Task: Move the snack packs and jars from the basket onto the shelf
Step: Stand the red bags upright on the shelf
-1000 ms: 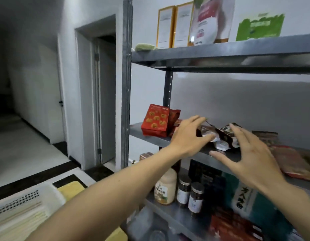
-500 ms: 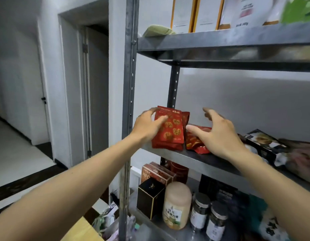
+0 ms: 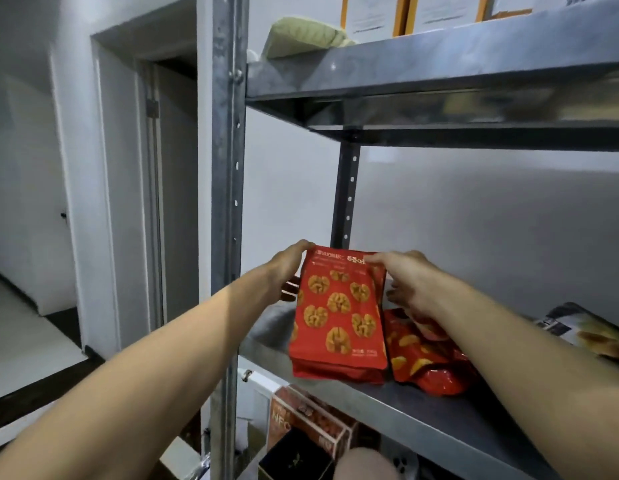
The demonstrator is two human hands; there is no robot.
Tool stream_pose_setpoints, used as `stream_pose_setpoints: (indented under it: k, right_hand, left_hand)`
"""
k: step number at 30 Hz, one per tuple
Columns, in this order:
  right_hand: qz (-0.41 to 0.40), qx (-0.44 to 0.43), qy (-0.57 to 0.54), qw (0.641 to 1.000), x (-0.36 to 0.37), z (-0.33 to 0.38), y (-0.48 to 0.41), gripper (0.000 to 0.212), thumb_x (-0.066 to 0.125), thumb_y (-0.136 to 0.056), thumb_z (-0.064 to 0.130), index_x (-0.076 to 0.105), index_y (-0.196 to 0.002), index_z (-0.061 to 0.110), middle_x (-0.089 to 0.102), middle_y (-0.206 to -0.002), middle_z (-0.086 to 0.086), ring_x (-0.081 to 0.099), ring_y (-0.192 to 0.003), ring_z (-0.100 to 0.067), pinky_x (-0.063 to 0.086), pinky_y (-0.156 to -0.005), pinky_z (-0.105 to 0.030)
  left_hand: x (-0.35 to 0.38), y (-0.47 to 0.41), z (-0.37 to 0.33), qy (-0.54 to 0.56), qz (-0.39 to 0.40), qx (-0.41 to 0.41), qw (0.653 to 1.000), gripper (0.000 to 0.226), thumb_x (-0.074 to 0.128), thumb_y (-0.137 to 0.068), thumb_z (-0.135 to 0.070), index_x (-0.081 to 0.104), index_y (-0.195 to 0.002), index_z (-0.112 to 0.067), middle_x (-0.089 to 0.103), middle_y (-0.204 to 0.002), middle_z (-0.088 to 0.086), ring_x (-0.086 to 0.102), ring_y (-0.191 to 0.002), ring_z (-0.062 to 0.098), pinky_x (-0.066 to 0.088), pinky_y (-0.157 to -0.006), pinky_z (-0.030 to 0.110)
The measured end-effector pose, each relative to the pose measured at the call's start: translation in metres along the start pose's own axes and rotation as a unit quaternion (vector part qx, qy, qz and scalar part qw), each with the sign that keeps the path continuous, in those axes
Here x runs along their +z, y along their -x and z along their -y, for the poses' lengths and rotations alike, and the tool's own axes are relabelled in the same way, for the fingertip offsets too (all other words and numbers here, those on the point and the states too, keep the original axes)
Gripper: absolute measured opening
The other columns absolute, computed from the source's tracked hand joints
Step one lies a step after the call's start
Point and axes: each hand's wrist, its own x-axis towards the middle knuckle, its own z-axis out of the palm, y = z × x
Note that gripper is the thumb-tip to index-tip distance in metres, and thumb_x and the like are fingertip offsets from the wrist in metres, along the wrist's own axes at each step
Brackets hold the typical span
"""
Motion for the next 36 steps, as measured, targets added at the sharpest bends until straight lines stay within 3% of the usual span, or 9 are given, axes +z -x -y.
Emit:
stream_pose_setpoints:
  k: [3,5,8,11,17,19,22,24,36]
  right_hand:
    - [-0.002,0.038,-0.012,0.999,0.006,0.003,-0.024,0.020,0.069,-0.085,0.029,0.055,-0.081,0.015,0.058,-0.084,-0.010,0.061,-0.089,-0.029,0.053,-0.093,-0.049]
    - [0.001,0.064,-0.013,0.998,0.010,0.003,-0.036,0.022,0.068,-0.086,0.030,0.054,-0.080,0.015,0.059,-0.084,-0.009,0.059,-0.089,-0.028,0.052,-0.094,-0.048]
    - [0.012,0.092,-0.015,0.996,0.013,0.003,-0.053,0.029,0.068,-0.086,0.035,0.052,-0.080,0.011,0.058,-0.077,-0.007,0.057,-0.086,-0.025,0.054,-0.085,-0.043]
    - [0.022,0.095,-0.013,0.995,0.015,0.006,-0.060,0.025,0.068,-0.087,0.032,0.052,-0.080,0.014,0.058,-0.069,-0.005,0.056,-0.071,-0.021,0.044,-0.059,-0.033]
    - [-0.017,0.056,-0.041,0.997,0.017,0.008,-0.071,0.027,0.075,-0.082,0.009,0.060,-0.105,0.005,0.067,-0.074,-0.008,0.065,-0.052,-0.017,0.049,-0.044,-0.025]
    - [-0.024,0.043,-0.043,0.998,0.019,0.006,-0.074,0.031,0.073,-0.083,0.005,0.058,-0.110,0.004,0.067,-0.078,-0.008,0.065,-0.051,-0.016,0.047,-0.040,-0.023]
    - [-0.043,0.003,-0.055,0.998,0.020,0.006,-0.079,0.034,0.071,-0.083,0.001,0.055,-0.113,0.004,0.068,-0.093,-0.012,0.069,-0.074,-0.022,0.052,-0.051,-0.029]
    - [-0.050,-0.019,-0.056,0.997,0.021,0.007,-0.081,0.031,0.071,-0.083,0.001,0.056,-0.110,0.005,0.069,-0.097,-0.011,0.068,-0.083,-0.022,0.054,-0.059,-0.031]
    - [-0.014,-0.020,0.003,1.000,0.026,-0.007,-0.069,0.024,0.076,-0.082,0.019,0.058,-0.097,0.011,0.071,-0.088,-0.006,0.069,-0.079,-0.021,0.056,-0.072,-0.035]
  left_hand:
    - [0.002,-0.026,-0.005,0.044,0.048,-0.034,0.997,0.058,0.036,-0.088,-0.066,0.050,-0.058,-0.018,0.056,-0.050,-0.002,0.053,-0.066,0.018,0.040,-0.083,0.034]
    - [0.004,-0.043,-0.003,0.080,0.090,-0.056,0.991,0.068,0.035,-0.082,-0.074,0.045,-0.042,-0.021,0.053,-0.047,-0.003,0.051,-0.060,0.018,0.039,-0.086,0.035]
    - [0.008,-0.056,-0.007,0.120,0.131,-0.067,0.982,0.077,0.033,-0.086,-0.073,0.045,-0.034,-0.017,0.051,-0.043,-0.002,0.052,-0.042,0.015,0.042,-0.069,0.030]
    - [0.012,-0.059,-0.014,0.131,0.155,-0.066,0.977,0.074,0.038,-0.085,-0.072,0.054,-0.047,-0.010,0.055,-0.046,0.003,0.055,-0.038,0.018,0.042,-0.059,0.032]
    - [0.022,-0.069,-0.017,0.160,0.169,-0.055,0.971,0.074,0.041,-0.083,-0.071,0.052,-0.039,-0.013,0.050,-0.043,0.001,0.051,-0.035,0.017,0.042,-0.055,0.029]
    - [0.024,-0.070,-0.018,0.167,0.168,-0.045,0.971,0.068,0.042,-0.084,-0.070,0.057,-0.057,-0.009,0.053,-0.048,0.003,0.054,-0.037,0.019,0.044,-0.054,0.030]
    - [0.025,-0.069,-0.022,0.184,0.144,-0.019,0.972,0.058,0.046,-0.087,-0.064,0.057,-0.096,-0.007,0.059,-0.067,0.009,0.059,-0.041,0.020,0.048,-0.046,0.026]
    - [0.025,-0.069,-0.023,0.209,0.130,0.004,0.969,0.055,0.046,-0.089,-0.060,0.055,-0.103,-0.008,0.059,-0.077,0.011,0.061,-0.044,0.020,0.049,-0.045,0.025]
    - [0.019,-0.061,-0.011,0.229,0.095,0.075,0.966,0.044,0.046,-0.091,-0.054,0.049,-0.082,-0.012,0.058,-0.066,0.006,0.060,-0.037,0.013,0.047,-0.041,0.021]
